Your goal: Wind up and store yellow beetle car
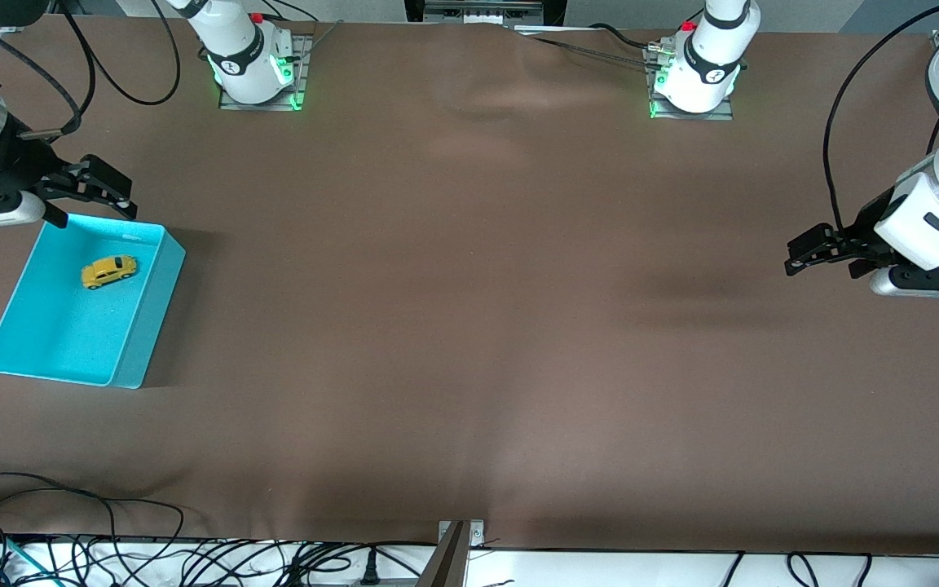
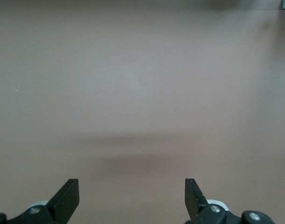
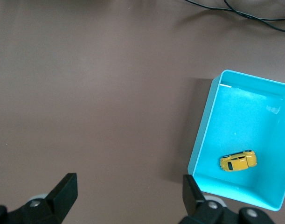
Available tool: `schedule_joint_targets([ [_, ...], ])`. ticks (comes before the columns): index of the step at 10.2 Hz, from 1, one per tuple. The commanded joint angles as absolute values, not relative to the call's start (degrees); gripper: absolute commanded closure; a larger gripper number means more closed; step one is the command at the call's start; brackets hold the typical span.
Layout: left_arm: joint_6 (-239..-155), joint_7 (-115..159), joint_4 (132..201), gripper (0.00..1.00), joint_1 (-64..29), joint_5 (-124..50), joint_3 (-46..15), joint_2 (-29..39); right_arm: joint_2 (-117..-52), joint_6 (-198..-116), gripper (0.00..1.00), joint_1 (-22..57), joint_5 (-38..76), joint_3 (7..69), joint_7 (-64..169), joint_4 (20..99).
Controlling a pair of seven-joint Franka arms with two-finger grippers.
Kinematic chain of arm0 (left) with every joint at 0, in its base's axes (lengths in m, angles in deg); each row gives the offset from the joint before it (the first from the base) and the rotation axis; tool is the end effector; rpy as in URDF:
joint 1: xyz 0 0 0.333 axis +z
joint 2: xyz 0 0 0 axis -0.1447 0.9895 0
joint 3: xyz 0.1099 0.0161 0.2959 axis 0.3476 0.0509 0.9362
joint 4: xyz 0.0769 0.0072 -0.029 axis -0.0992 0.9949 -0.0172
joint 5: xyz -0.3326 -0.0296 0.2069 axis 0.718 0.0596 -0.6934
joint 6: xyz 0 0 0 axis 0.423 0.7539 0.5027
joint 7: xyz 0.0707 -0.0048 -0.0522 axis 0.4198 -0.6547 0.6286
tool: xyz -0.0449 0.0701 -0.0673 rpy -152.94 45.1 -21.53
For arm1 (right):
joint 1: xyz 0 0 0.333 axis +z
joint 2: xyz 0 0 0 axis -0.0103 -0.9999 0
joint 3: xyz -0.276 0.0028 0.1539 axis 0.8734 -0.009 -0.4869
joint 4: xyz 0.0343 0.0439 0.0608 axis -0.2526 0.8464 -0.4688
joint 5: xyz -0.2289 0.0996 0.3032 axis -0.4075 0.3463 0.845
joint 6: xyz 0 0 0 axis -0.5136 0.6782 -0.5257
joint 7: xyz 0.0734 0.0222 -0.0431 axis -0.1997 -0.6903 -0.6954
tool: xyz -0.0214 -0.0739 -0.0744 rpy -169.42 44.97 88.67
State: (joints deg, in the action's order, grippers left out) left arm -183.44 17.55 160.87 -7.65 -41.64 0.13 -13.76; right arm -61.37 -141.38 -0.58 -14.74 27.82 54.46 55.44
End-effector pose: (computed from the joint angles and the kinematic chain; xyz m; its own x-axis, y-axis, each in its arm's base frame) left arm 0.6041 -0.0255 0.5414 0.9992 0.0108 0.0389 0.0079 -0.9972 0.0748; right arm 0.5693 0.0397 0.5929 0.9921 0.1020 0.0728 0.1062 -0.9927 -0.0564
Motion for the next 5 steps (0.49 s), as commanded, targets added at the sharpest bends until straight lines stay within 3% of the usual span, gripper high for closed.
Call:
schedule_joint_targets([
  [1, -182.22, 16.24, 159.54, 0.0, -7.8, -40.7, -0.18, -13.45, -64.47, -140.34, 0.0, 1.91, -15.61, 30.17, 55.76, 52.33],
  [5, -182.22, 16.24, 159.54, 0.0, -7.8, -40.7, -0.18, -13.45, -64.47, -138.68, 0.0, 2.26, -16.05, 30.17, 55.76, 51.62],
])
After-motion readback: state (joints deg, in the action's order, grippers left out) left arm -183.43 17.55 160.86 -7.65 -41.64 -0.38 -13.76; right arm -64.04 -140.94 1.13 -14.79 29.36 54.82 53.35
